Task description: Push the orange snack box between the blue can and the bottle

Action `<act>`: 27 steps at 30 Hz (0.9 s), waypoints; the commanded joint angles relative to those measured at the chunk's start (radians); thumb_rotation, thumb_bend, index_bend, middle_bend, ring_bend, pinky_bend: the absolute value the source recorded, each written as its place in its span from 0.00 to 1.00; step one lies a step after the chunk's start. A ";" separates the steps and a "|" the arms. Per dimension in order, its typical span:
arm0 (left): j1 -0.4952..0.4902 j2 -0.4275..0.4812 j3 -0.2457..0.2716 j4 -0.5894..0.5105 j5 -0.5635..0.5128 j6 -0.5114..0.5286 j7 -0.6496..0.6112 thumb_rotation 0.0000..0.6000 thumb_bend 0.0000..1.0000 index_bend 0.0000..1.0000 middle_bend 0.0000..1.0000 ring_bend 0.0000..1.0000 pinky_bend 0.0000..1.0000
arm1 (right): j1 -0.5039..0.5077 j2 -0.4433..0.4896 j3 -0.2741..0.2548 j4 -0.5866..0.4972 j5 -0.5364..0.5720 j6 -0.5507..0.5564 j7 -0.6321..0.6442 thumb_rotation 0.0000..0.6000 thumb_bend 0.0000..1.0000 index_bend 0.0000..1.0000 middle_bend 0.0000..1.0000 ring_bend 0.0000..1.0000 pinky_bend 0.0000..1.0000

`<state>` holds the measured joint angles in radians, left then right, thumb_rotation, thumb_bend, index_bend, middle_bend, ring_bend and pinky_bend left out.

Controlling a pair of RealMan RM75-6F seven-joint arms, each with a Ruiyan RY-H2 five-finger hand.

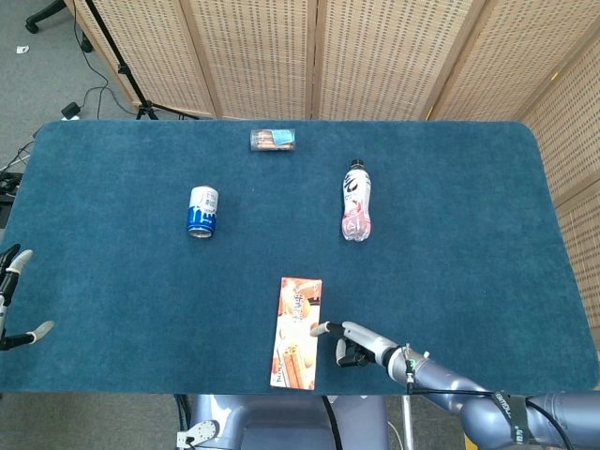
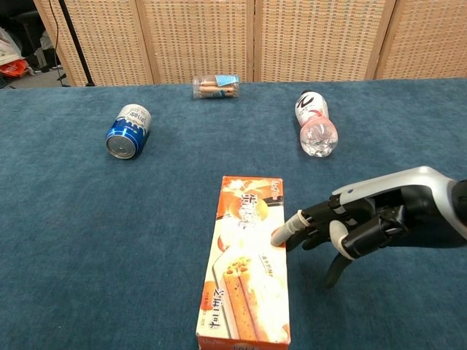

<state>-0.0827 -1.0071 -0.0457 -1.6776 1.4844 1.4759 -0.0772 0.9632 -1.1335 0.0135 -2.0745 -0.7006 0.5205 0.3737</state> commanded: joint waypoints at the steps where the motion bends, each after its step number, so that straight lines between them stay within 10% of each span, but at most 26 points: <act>1: 0.000 0.000 -0.001 0.000 -0.002 -0.001 -0.001 1.00 0.00 0.00 0.00 0.00 0.00 | 0.011 -0.007 -0.005 -0.005 0.024 0.024 -0.024 1.00 1.00 0.17 0.16 0.03 0.27; 15: -0.009 -0.005 0.003 -0.005 0.000 -0.017 0.023 1.00 0.00 0.00 0.00 0.00 0.00 | -0.191 0.180 0.071 -0.143 -0.247 0.180 0.002 1.00 0.97 0.12 0.13 0.03 0.27; 20: -0.027 0.001 0.004 -0.002 0.041 -0.020 0.017 1.00 0.00 0.00 0.00 0.00 0.00 | -0.391 0.209 0.028 -0.072 -0.545 0.474 -0.094 1.00 0.07 0.00 0.02 0.00 0.23; 27: -0.092 0.012 0.010 0.025 0.200 -0.019 0.039 1.00 0.00 0.00 0.00 0.00 0.00 | -0.596 0.130 -0.017 0.132 -0.759 0.845 -0.288 1.00 0.00 0.00 0.00 0.00 0.14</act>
<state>-0.1460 -1.0004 -0.0398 -1.6637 1.6302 1.4585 -0.0498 0.5075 -0.9700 0.0269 -2.0653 -1.3126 1.1805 0.2006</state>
